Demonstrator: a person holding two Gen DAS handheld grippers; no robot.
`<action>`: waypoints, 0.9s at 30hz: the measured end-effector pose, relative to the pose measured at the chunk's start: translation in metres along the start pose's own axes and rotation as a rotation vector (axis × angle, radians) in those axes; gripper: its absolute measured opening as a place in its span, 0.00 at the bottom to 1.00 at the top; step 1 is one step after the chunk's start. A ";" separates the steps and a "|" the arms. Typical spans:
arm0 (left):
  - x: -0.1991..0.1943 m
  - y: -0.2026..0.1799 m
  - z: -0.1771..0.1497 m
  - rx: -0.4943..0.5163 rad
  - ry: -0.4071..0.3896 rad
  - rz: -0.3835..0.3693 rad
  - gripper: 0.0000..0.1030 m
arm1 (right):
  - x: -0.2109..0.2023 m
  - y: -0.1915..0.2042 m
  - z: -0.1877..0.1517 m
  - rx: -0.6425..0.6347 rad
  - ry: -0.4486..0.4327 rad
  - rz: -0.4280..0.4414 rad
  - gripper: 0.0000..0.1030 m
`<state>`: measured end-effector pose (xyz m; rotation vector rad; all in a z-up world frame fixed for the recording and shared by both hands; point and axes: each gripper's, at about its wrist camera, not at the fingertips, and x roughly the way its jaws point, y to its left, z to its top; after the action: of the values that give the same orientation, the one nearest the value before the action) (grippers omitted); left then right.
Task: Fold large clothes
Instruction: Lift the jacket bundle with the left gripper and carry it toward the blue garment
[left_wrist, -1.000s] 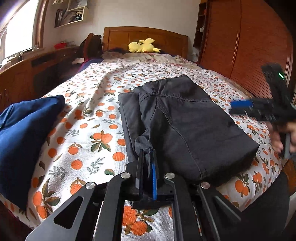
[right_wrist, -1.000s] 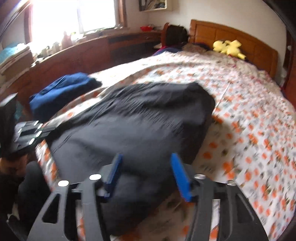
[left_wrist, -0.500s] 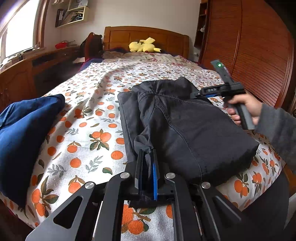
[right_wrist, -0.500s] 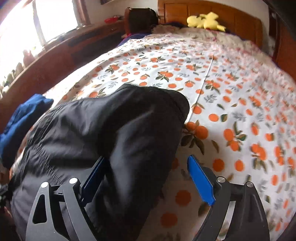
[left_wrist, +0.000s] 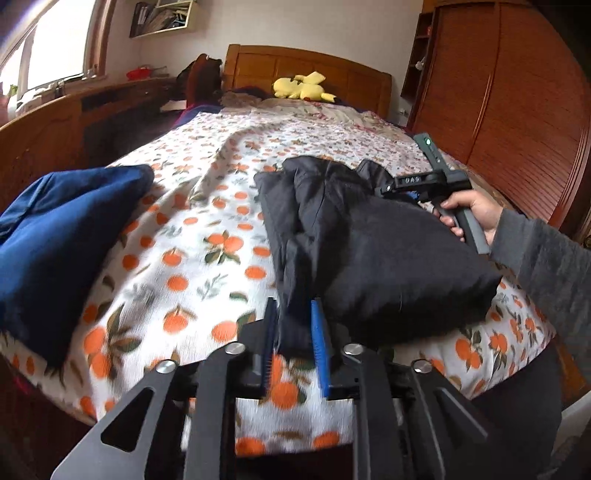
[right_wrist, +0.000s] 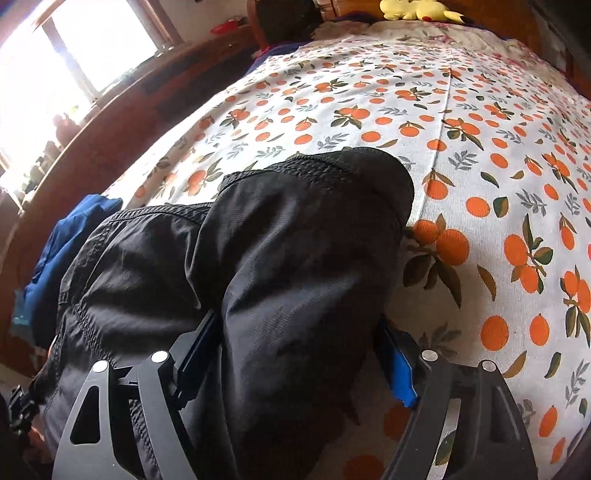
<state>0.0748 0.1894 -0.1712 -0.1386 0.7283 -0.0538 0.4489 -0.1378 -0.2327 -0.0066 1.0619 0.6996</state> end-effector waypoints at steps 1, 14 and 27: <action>0.001 -0.001 -0.003 0.003 0.006 0.016 0.35 | 0.000 -0.001 -0.001 0.004 0.000 0.002 0.73; 0.035 0.002 -0.014 -0.021 0.064 -0.014 0.42 | 0.001 -0.001 -0.001 0.036 0.002 -0.004 0.72; 0.025 0.002 0.004 0.010 -0.016 -0.095 0.09 | -0.043 0.013 0.007 0.056 -0.120 0.018 0.25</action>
<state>0.0964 0.1895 -0.1848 -0.1636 0.7048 -0.1469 0.4350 -0.1479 -0.1902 0.0925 0.9667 0.6775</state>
